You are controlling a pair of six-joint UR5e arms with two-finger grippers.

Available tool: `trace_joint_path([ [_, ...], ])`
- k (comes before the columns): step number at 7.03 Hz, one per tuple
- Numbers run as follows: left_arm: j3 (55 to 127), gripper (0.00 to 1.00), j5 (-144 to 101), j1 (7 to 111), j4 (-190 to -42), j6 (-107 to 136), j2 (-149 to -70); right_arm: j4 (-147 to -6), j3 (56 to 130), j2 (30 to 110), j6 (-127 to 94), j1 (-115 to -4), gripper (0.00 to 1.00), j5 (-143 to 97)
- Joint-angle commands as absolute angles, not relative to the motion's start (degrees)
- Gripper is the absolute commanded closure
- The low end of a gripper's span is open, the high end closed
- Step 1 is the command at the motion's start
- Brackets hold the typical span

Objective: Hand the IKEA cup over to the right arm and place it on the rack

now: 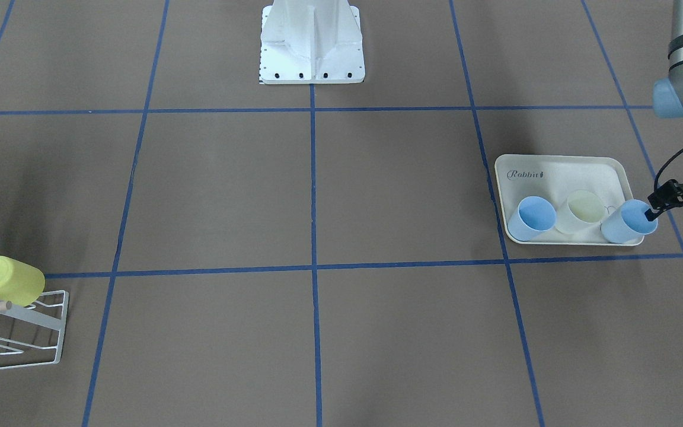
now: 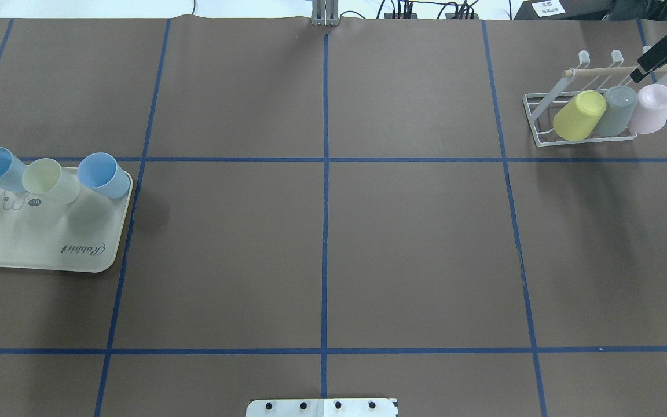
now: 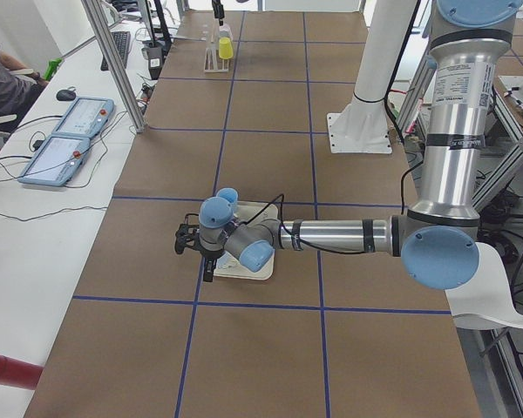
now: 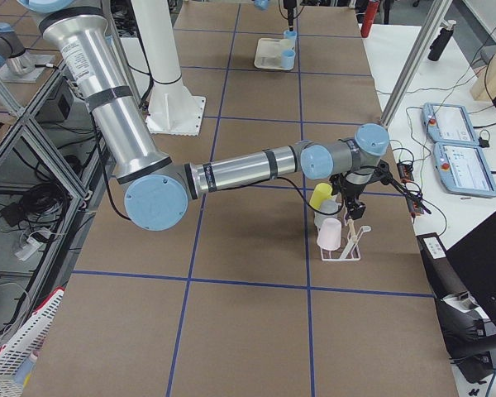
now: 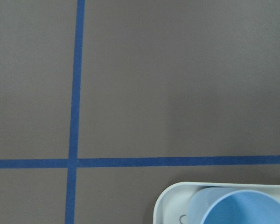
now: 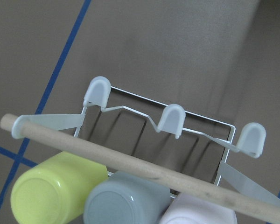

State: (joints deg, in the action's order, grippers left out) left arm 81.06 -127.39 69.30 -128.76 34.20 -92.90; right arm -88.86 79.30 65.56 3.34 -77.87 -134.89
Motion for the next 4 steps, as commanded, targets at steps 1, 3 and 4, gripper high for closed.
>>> trace_joint_path([
  [1,80.8,0.47,-125.9,66.8,-128.8,34.5,-92.9,-88.9,79.3,65.6,3.3,-77.9,0.0,-134.9],
  [3,80.8,1.0,-125.9,66.6,-128.8,34.4,-93.2,-88.9,79.3,65.6,3.3,-77.9,0.0,-134.9],
  [4,80.9,1.0,-126.3,66.6,-128.8,34.3,-93.1,-88.9,79.3,65.6,3.3,-77.9,0.0,-134.9],
])
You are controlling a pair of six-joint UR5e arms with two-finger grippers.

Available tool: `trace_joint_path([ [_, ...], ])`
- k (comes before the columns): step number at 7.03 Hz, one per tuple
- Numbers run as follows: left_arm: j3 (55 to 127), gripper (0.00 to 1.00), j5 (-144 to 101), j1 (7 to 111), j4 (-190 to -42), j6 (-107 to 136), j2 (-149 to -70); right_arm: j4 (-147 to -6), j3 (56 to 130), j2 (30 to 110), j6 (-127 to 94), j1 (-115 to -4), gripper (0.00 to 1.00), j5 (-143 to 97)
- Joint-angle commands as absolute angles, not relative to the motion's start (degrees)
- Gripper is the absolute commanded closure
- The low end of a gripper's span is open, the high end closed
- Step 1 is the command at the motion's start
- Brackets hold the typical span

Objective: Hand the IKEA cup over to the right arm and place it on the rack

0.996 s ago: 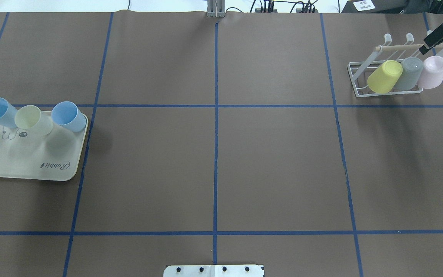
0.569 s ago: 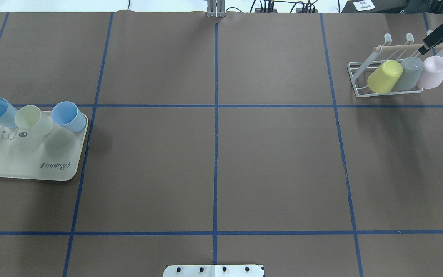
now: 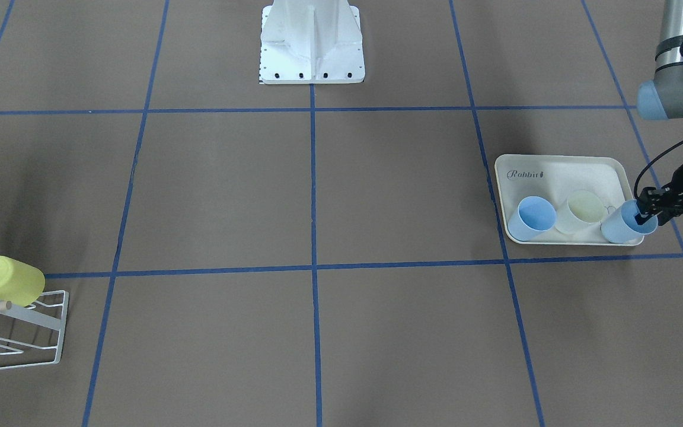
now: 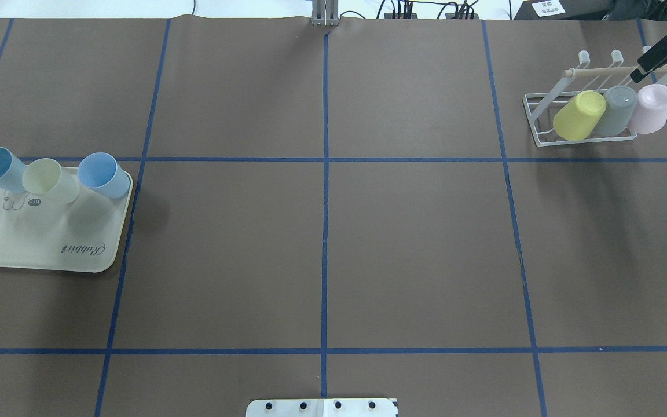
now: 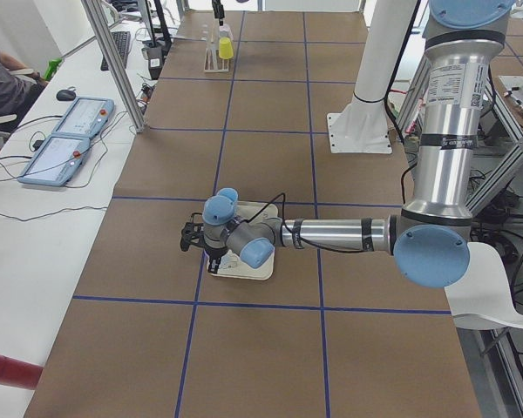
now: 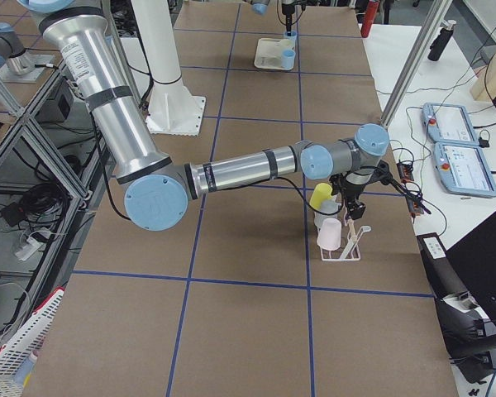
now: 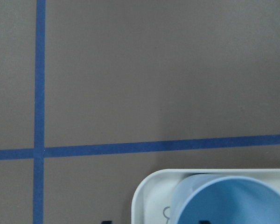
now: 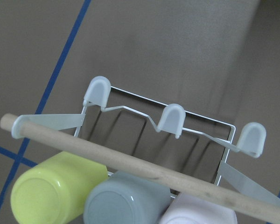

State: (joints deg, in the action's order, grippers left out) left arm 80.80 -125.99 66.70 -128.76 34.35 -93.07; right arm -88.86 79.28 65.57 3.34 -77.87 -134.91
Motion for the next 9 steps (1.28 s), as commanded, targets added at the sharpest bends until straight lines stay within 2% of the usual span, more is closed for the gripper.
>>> trace_joint_path([
  [1,81.3,1.0,-128.5,67.0,-128.8,33.4,-92.7,-88.9,79.2,65.6,3.3,-77.9,0.0,-134.9],
  [3,81.9,1.0,-131.7,71.4,-128.8,28.8,-92.3,-88.9,79.4,65.6,3.3,-77.9,0.0,-134.9],
  [5,85.5,1.0,-136.9,77.3,-128.8,29.4,-91.9,-88.9,80.2,65.5,2.3,-77.9,0.0,-136.5],
  [9,101.7,1.0,-138.3,76.7,-125.2,55.1,-91.7,-88.9,91.6,65.7,-16.7,-72.1,0.0,-136.9],
])
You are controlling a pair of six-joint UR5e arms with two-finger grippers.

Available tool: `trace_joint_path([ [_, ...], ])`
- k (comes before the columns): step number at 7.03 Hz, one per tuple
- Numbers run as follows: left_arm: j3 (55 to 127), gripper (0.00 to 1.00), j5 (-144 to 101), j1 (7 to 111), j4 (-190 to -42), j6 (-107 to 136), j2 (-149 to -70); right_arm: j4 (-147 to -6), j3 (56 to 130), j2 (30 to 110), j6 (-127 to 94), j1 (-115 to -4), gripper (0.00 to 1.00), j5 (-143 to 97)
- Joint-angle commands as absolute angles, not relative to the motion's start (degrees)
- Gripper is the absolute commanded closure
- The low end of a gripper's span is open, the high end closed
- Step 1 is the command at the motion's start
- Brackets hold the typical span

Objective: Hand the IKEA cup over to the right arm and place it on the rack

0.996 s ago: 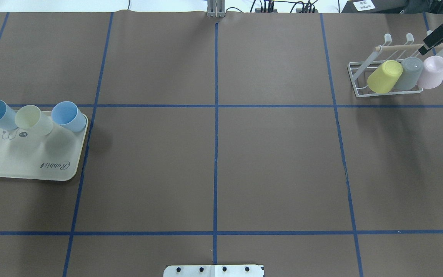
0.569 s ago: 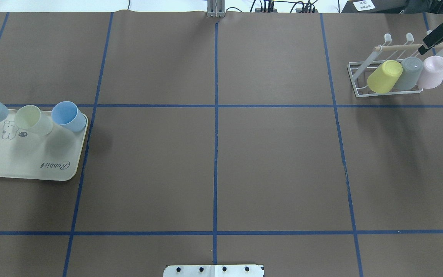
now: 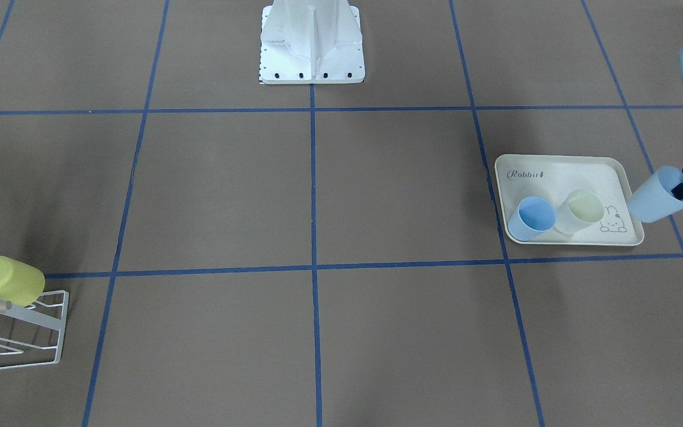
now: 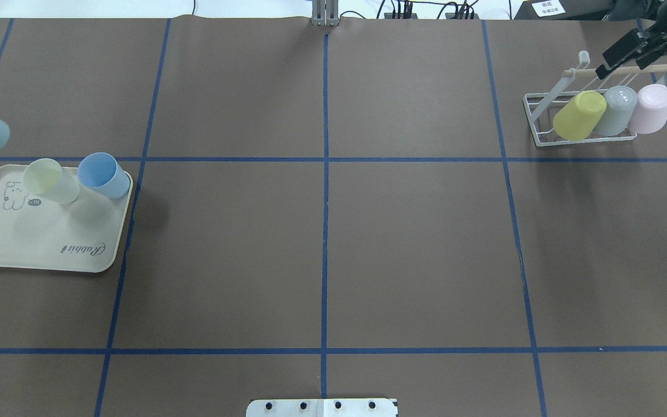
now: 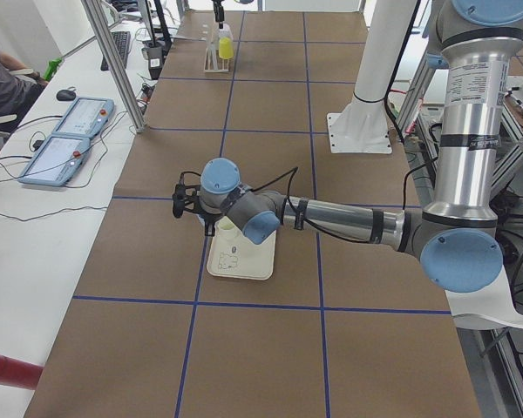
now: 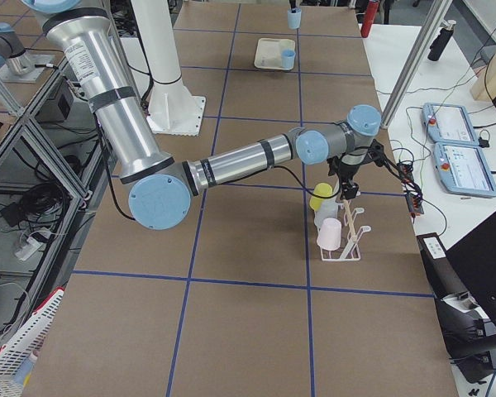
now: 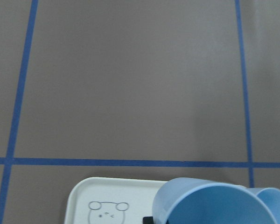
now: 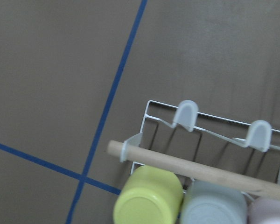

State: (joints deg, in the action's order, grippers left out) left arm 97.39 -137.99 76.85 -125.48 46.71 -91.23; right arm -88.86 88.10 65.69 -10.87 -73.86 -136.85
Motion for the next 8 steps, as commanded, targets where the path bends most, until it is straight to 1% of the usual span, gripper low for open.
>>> trace_joint_path([
  [1,103.3,1.0,-138.5,76.4,-125.2,63.8,-95.0,-88.9,94.7,65.7,-21.5,-70.0,0.0,-137.1],
  [2,105.4,1.0,-138.4,72.3,-126.6,72.2,-96.7,-87.8,99.1,65.7,-30.1,-66.7,0.0,-137.2],
  [3,107.0,1.0,-137.4,66.2,-127.0,80.9,-100.9,-82.5,100.5,65.7,-39.0,-65.3,0.0,-137.2],
  [4,107.0,1.0,-135.5,62.5,-126.9,88.7,-106.6,-75.3,100.7,65.7,-48.6,-63.3,0.0,-137.3],
  [5,107.0,1.0,-134.3,56.6,-127.1,93.6,-111.1,-66.5,100.6,65.7,-59.0,-60.5,0.01,-137.3],
  [7,107.1,1.0,-132.2,50.1,-129.8,105.9,-118.3,-45.2,99.8,65.4,-80.1,-55.1,0.02,-136.6],
  [8,107.8,1.0,-124.0,44.5,-133.5,112.1,-120.6,-37.4,98.9,65.0,-86.2,-53.9,0.02,-136.6],
])
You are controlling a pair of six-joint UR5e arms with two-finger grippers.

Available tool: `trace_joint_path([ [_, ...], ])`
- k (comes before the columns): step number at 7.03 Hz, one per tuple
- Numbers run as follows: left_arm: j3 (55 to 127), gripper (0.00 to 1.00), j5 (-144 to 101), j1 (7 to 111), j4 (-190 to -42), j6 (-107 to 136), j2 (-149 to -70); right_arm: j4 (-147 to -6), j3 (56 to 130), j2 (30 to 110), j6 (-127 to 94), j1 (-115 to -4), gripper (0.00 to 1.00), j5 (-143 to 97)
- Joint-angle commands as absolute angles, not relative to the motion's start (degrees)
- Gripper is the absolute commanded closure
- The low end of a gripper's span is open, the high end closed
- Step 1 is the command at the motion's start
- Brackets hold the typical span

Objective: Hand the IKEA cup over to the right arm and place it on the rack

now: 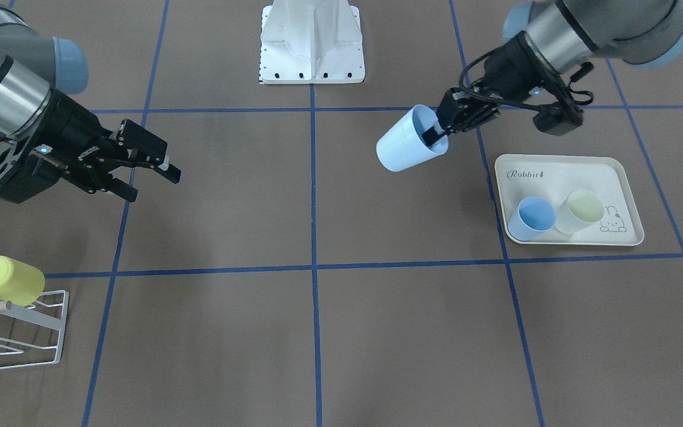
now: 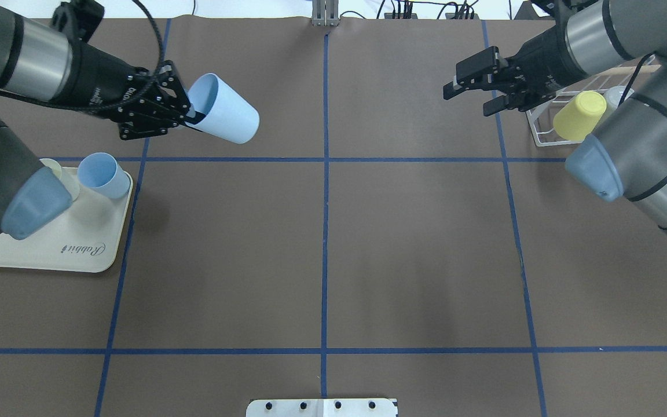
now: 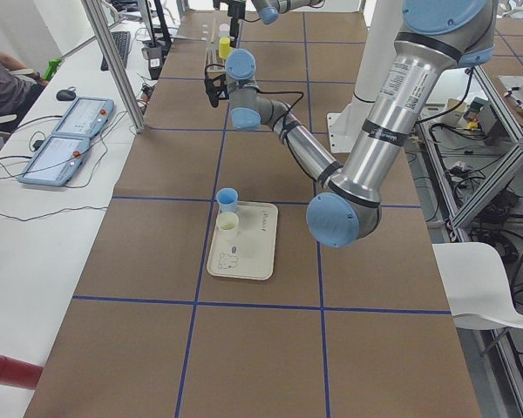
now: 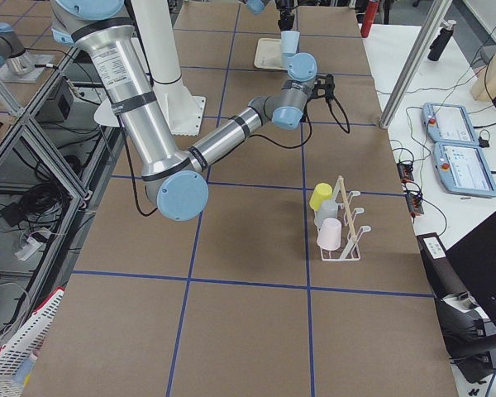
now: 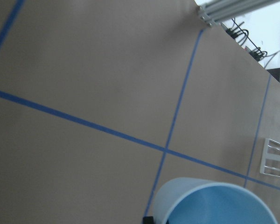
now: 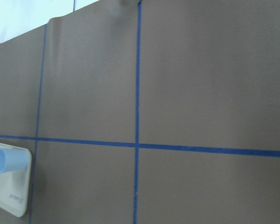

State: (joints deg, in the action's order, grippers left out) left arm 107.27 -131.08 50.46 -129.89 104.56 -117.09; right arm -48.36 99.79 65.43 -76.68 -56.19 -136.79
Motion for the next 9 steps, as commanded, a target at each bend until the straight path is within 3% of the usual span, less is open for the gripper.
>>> trace_joint_path([
  [1,107.8,1.0,-121.5,41.9,-139.8,115.7,-120.1,-31.9,99.1,64.9,-91.5,-53.9,0.02,-136.6],
  [3,105.7,1.0,-121.2,38.7,-156.5,127.1,-119.8,-18.6,98.9,64.5,-102.8,-53.0,0.04,-135.3],
  [7,102.3,1.0,-117.9,34.7,-175.3,136.4,-119.7,6.0,98.3,64.5,-121.6,-45.2,0.08,-121.3],
  [9,101.0,1.0,-117.2,34.7,-180.2,138.0,-119.6,12.3,98.3,63.9,-124.1,-44.1,0.02,-121.0],
])
